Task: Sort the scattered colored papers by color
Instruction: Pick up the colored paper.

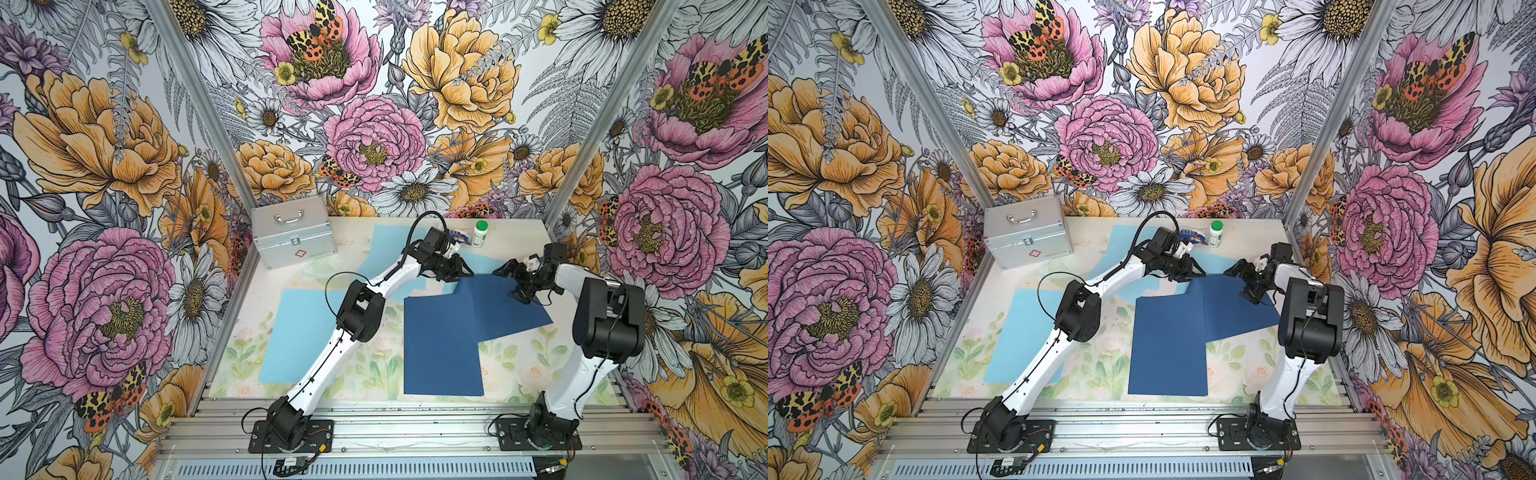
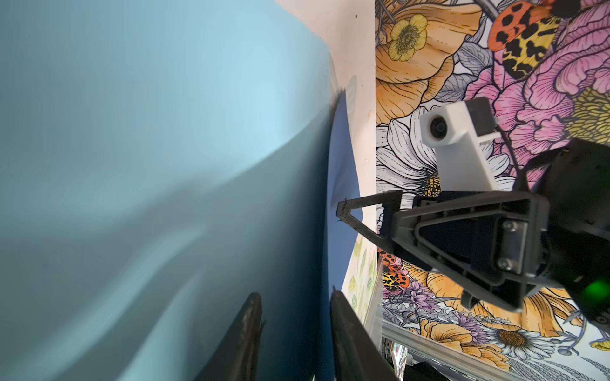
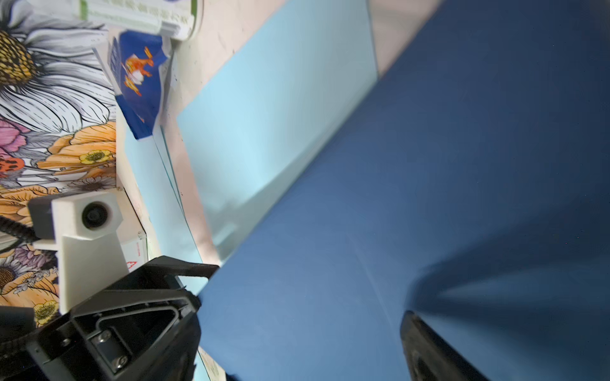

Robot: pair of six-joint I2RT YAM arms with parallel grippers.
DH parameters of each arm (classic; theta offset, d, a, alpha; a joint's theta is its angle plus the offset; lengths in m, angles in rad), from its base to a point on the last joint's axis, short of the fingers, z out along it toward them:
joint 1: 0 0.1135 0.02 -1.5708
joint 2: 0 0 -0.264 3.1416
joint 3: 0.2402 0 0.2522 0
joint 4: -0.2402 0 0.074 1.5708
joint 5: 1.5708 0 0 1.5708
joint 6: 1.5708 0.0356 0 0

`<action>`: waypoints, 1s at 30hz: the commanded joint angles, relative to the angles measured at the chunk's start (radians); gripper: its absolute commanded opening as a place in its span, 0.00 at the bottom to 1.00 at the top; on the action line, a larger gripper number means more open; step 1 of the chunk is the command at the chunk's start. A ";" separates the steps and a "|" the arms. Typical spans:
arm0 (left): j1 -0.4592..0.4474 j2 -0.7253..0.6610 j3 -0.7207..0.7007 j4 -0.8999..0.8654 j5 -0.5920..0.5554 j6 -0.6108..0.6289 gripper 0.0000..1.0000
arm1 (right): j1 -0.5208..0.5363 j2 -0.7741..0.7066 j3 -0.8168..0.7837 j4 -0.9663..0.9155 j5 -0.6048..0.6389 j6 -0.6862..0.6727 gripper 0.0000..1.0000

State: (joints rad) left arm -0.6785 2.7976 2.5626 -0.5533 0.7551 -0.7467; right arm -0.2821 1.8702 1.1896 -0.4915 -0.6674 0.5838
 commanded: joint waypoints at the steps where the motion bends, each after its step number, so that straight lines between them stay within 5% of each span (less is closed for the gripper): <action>1: 0.002 0.010 0.032 -0.001 -0.026 -0.012 0.35 | -0.041 -0.091 0.020 -0.002 -0.005 -0.004 0.94; 7: 0.000 0.008 0.056 0.000 -0.021 -0.018 0.32 | -0.074 -0.186 -0.052 -0.018 0.061 -0.005 0.94; 11: 0.003 -0.017 0.000 -0.001 -0.034 -0.001 0.57 | -0.090 -0.255 -0.114 -0.118 0.231 -0.008 0.95; 23: -0.033 0.042 0.114 0.002 0.036 0.077 0.85 | -0.349 -0.494 -0.327 -0.206 0.669 0.113 0.99; 30: -0.066 0.044 0.113 0.001 0.041 0.083 0.91 | -0.416 -0.387 -0.322 -0.211 0.631 0.099 0.99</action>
State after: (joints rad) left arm -0.7311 2.8227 2.6560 -0.5583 0.7746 -0.6926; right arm -0.6853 1.4403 0.8604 -0.6964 -0.0483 0.6811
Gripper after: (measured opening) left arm 0.911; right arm 0.994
